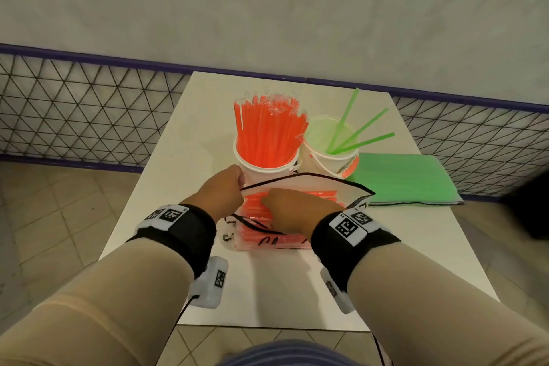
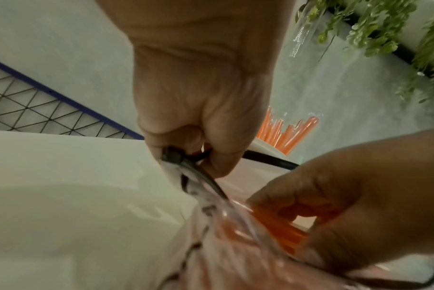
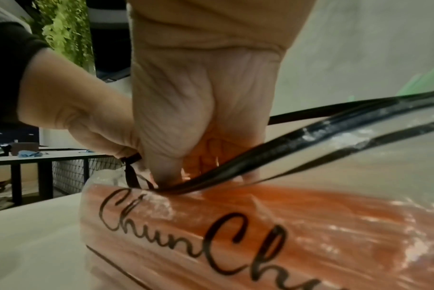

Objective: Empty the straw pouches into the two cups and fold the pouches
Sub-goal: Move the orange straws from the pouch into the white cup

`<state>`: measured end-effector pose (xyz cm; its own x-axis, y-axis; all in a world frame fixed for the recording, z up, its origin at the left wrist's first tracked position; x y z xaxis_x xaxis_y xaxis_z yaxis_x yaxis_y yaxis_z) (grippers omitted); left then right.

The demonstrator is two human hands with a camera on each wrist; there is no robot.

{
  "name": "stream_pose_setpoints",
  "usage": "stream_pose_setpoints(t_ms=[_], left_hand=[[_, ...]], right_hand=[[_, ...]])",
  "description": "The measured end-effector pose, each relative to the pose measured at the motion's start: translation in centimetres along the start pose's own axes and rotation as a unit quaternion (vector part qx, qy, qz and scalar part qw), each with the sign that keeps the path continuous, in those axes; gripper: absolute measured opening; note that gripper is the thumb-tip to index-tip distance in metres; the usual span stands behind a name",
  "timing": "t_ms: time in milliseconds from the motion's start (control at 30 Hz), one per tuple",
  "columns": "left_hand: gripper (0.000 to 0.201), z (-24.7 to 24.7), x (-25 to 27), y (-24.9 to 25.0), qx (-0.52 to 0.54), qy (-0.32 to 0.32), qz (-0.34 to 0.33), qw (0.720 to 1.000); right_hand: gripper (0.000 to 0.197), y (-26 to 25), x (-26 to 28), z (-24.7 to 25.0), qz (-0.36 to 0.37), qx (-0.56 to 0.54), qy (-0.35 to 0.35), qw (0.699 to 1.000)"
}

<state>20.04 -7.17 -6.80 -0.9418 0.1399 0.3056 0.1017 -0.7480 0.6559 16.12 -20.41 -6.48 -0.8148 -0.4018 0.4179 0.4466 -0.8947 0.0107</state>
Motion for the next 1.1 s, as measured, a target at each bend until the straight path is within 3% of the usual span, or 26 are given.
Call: stream_pose_setpoints(t_ms=[133, 233, 333, 500, 567, 633, 733, 833, 933, 1000, 1100], left_hand=[[0.04, -0.5, -0.1, 0.1, -0.009, -0.067, 0.012, 0.998], [0.044, -0.5, -0.2, 0.4, -0.031, -0.064, 0.002, 0.997], [0.052, -0.4, -0.2, 0.6, -0.046, -0.063, -0.004, 0.997], [0.042, 0.5, -0.5, 0.4, -0.052, -0.069, 0.024, 0.996], [0.046, 1.0, -0.8, -0.1, -0.007, -0.073, 0.059, 0.996], [0.073, 1.3, -1.2, -0.8, 0.129, -0.079, 0.102, 0.983], [0.094, 3.0, -1.4, 0.3, 0.26, 0.002, 0.057, 0.964], [0.089, 4.4, -1.6, 1.9, 0.177, 0.075, -0.034, 0.981], [0.064, 3.4, -2.4, 2.3, 0.07, 0.039, -0.06, 0.995], [0.046, 2.7, -2.9, 2.5, 0.051, 0.039, -0.068, 0.996], [0.05, 1.6, -3.1, 2.9, 0.094, 0.072, -0.076, 0.99]], right_hand=[[0.034, 0.0, 0.2, -0.5, -0.01, 0.037, 0.021, 0.999], [0.032, -0.1, 0.3, 0.0, -0.002, 0.05, 0.048, 0.998], [0.027, 0.6, 0.0, 0.1, -0.002, 0.016, 0.062, 0.998], [0.01, 2.1, 0.6, 2.2, -0.006, -0.09, 0.096, 0.991], [0.008, 2.7, 1.3, 3.9, -0.001, -0.155, 0.09, 0.984], [0.016, 3.2, 2.3, 5.9, -0.008, -0.231, 0.105, 0.967], [0.048, 4.5, 4.3, 9.7, -0.04, -0.401, 0.18, 0.897], [0.033, 5.3, 5.7, 13.8, -0.032, -0.543, 0.279, 0.792], [0.024, 6.0, 6.0, 16.6, -0.028, -0.642, 0.371, 0.67], [0.028, 6.3, 5.3, 17.3, -0.038, -0.659, 0.416, 0.626], [0.026, 6.1, 3.8, 16.5, -0.059, -0.668, 0.437, 0.599]])
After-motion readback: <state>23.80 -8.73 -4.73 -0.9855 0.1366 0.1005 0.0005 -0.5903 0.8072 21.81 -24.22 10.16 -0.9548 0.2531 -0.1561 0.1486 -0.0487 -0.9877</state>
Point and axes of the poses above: each hand's wrist, its own x-axis away from the middle knuckle, its own z-axis out of the back of the hand, y = z × x, the point moved 6 cm from there along -x, towards the middle knuckle, and after that the axes turned 9 degrees about x, right-handed, at the moved point
